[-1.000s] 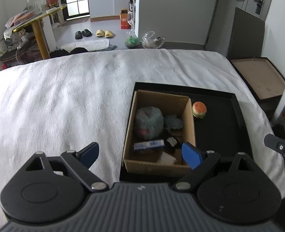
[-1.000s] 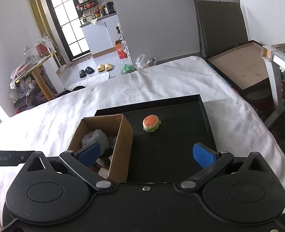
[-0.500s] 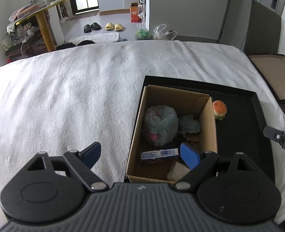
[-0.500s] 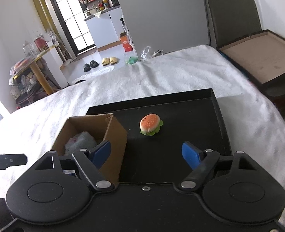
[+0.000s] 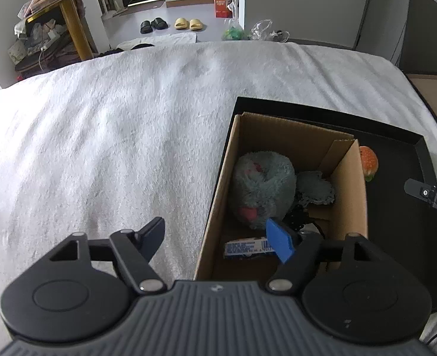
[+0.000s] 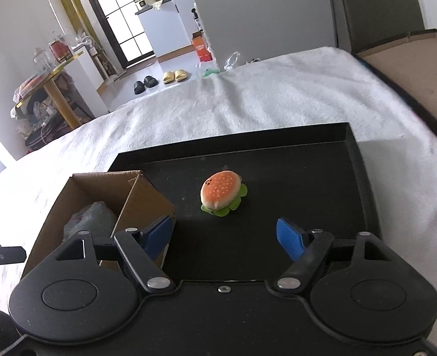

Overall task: Organize soft objects
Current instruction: 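Close the right tool on the burger plush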

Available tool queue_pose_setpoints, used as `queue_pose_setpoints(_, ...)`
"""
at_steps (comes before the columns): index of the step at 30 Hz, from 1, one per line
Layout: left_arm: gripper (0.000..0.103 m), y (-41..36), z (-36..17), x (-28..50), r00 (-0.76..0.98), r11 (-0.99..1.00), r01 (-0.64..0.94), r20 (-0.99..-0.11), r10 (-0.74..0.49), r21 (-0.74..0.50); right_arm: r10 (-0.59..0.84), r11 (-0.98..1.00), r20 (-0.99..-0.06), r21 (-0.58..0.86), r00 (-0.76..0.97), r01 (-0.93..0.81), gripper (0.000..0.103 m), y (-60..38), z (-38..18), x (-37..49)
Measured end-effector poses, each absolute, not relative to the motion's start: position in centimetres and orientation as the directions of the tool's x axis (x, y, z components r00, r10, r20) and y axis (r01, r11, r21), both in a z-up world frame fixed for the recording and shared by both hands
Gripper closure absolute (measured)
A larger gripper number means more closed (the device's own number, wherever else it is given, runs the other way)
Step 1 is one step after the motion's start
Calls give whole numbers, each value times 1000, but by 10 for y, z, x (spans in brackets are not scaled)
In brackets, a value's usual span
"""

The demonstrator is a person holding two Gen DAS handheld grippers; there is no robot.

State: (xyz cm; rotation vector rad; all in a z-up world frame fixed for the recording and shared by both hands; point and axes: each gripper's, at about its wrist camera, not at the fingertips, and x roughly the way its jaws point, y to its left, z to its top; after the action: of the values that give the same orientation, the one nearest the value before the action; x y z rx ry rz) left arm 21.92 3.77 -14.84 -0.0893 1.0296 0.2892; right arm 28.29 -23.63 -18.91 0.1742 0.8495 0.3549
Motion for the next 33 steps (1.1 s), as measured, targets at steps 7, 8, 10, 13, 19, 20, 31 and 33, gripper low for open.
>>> queue_pose_setpoints(7,35,40,-161,231,458,952,-296,-862,217,82,404,915,-710,319,576,-248,35,-231,-210,307)
queue_pose_setpoints(8,36,41,-163,232,453,950,-300,-864,218,82,408,913,-712,323,572,-249,36,-230,-214,311)
queue_pose_setpoints(10,38,42,-167,235,447,948,-307,-867,221,83,420,908,-711,333,564,-255,37,-228,-219,316)
queue_pose_setpoints(13,41,43,-174,240,435,946,-312,-871,227,91,432,902,-710,351,556,-252,39,-225,-227,324)
queue_pose_setpoints(19,50,44,-184,247,412,943,-318,-883,227,94,442,897,-708,367,551,-247,39,-222,-242,340)
queue_pose_setpoints(20,52,44,-185,248,408,944,-318,-884,226,94,440,898,-711,366,549,-245,39,-221,-244,342)
queue_pose_setpoints(31,68,44,-193,255,395,938,-338,-892,221,83,440,898,-721,366,535,-246,71,-212,-259,352)
queue_pose_setpoints(33,74,44,-193,256,395,935,-346,-892,221,78,443,896,-721,372,533,-242,76,-213,-259,350)
